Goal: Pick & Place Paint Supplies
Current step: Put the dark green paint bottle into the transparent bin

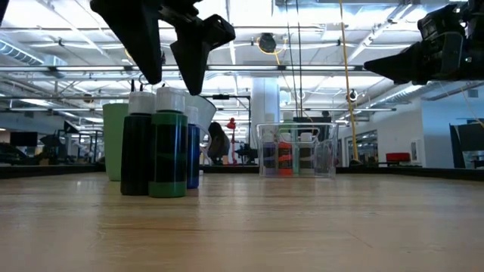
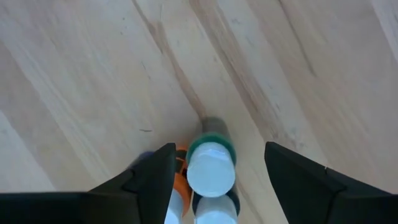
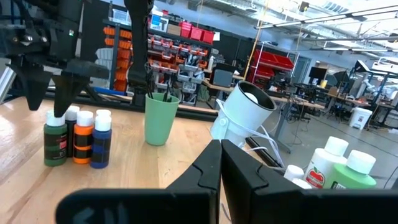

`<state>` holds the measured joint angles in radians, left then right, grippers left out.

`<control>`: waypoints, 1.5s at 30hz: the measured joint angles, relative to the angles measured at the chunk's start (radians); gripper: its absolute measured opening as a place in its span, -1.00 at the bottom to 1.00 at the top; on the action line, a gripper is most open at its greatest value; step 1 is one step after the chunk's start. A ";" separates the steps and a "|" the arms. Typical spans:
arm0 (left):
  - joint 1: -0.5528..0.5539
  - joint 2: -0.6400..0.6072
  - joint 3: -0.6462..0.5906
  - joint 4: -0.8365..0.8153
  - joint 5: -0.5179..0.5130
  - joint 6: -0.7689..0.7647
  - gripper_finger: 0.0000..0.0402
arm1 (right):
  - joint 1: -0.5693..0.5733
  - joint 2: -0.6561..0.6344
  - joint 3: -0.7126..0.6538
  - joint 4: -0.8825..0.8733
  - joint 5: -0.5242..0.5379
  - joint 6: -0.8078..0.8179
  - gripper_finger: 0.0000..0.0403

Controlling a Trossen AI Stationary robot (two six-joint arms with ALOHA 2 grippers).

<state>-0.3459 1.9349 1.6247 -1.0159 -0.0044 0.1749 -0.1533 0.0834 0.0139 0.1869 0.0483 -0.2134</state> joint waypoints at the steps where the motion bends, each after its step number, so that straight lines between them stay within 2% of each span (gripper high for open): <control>1: 0.002 0.003 0.000 -0.002 0.000 0.000 0.22 | 0.000 0.000 0.000 0.001 0.000 0.000 -0.98; 9: 0.004 0.032 -0.001 -0.028 0.004 -0.016 0.21 | 0.000 0.000 0.000 0.000 0.000 0.000 -0.98; 14: 0.004 0.033 -0.001 -0.035 0.002 -0.016 0.13 | 0.000 0.000 0.000 -0.001 0.001 0.000 -0.98; 21: 0.004 0.033 -0.001 -0.036 0.003 -0.019 -0.11 | 0.000 0.000 0.000 -0.001 0.001 0.000 -0.98; 28: 0.004 0.032 -0.001 -0.035 0.003 0.004 -0.50 | 0.000 0.000 0.000 -0.001 0.002 -0.001 -0.98; 32: 0.004 0.033 0.018 -0.044 0.005 0.017 -0.50 | 0.000 0.000 0.000 -0.001 0.002 -0.008 -0.98; 37: 0.008 0.027 0.111 -0.098 0.002 0.096 -0.50 | 0.000 0.000 0.000 -0.001 0.002 -0.007 -0.98; 41: 0.041 0.004 0.256 -0.091 -0.002 0.180 -0.50 | 0.000 0.000 0.000 -0.002 0.001 -0.003 -0.98; 45: 0.122 -0.006 0.445 -0.090 -0.123 0.242 -0.50 | 0.000 0.000 0.000 -0.005 0.000 0.011 -0.98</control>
<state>-0.2242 1.9293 2.0696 -1.1056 -0.1271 0.4169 -0.1532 0.0837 0.0139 0.1814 0.0483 -0.2028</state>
